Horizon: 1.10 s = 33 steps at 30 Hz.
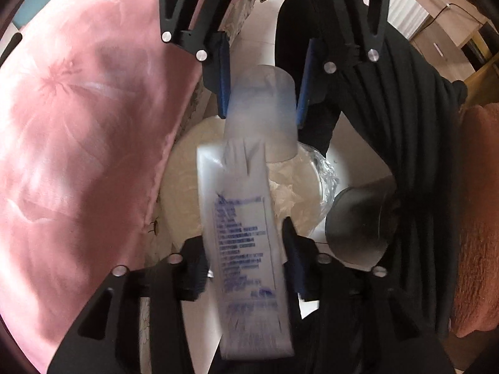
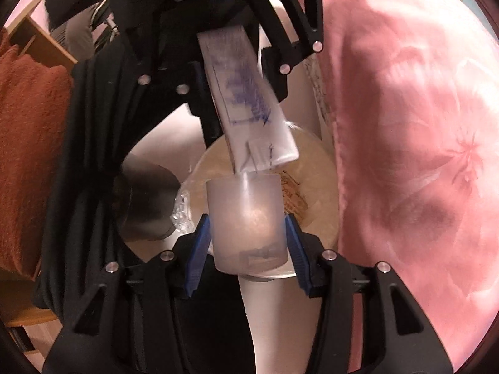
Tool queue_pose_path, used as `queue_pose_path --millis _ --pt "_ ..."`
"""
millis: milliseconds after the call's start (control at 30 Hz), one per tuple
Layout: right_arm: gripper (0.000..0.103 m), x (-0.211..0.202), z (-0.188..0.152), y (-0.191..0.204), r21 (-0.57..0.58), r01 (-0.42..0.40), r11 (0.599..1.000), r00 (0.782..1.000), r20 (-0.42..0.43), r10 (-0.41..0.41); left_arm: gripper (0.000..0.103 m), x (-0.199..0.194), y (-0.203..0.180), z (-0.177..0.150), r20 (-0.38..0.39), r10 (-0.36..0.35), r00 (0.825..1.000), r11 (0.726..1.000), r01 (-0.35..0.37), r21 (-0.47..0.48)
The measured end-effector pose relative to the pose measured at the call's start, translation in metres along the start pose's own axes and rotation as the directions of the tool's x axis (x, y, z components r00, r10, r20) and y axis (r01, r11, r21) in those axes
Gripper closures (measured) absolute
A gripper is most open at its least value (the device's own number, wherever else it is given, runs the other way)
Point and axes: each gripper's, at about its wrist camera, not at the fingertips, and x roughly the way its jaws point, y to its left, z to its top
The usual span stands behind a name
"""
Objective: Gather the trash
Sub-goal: 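Open both tools to drop the cup and carton into the bin, then move both tools back over the bed toward the remaining items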
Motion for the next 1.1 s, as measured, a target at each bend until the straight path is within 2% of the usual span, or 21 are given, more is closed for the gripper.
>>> queue_pose_path --millis 67,100,167,300,567,633,700,900,1000,1100 --pt "0.044 0.001 0.002 -0.002 0.007 0.02 1.0 1.0 0.01 -0.02 0.042 0.004 -0.001 0.0 0.012 0.01 1.0 1.0 -0.01 -0.014" --pt "0.043 0.001 0.002 -0.004 0.017 0.032 0.999 0.999 0.013 -0.033 0.037 0.004 0.001 0.0 0.017 0.008 1.0 1.0 -0.007 -0.022" --pt "0.032 -0.001 0.001 -0.007 0.034 0.017 0.999 1.0 0.019 -0.017 0.033 0.004 0.001 -0.001 0.022 0.007 1.0 1.0 -0.006 -0.025" --pt "0.032 -0.007 0.0 -0.005 0.035 0.037 0.999 0.999 0.027 -0.038 0.028 0.001 0.003 -0.003 0.037 0.019 0.999 0.999 -0.017 -0.039" --pt "0.032 -0.016 -0.001 0.001 0.067 0.083 0.994 0.995 0.054 -0.086 0.026 -0.005 -0.005 -0.001 0.06 0.037 0.998 0.999 -0.035 -0.038" --pt "0.03 -0.022 -0.001 0.002 0.074 0.119 0.99 0.99 0.07 -0.124 0.024 -0.008 -0.005 0.0 0.069 0.045 0.997 0.998 -0.042 -0.042" --pt "0.028 -0.033 -0.002 0.001 0.099 0.176 0.979 0.976 0.108 -0.187 0.023 -0.015 -0.003 0.001 0.086 0.061 0.994 0.997 -0.056 -0.057" --pt "0.028 -0.074 -0.007 -0.004 0.171 0.219 0.961 0.94 0.227 -0.255 0.019 -0.053 0.015 0.005 0.162 0.111 0.98 0.988 -0.091 -0.125" --pt "0.023 -0.101 -0.01 -0.009 0.202 0.239 0.95 0.918 0.272 -0.289 0.018 -0.075 0.025 0.008 0.203 0.143 0.969 0.981 -0.111 -0.158" --pt "0.023 -0.121 -0.011 -0.01 0.206 0.271 0.94 0.898 0.299 -0.324 0.018 -0.098 0.037 0.013 0.245 0.194 0.95 0.969 -0.146 -0.201"
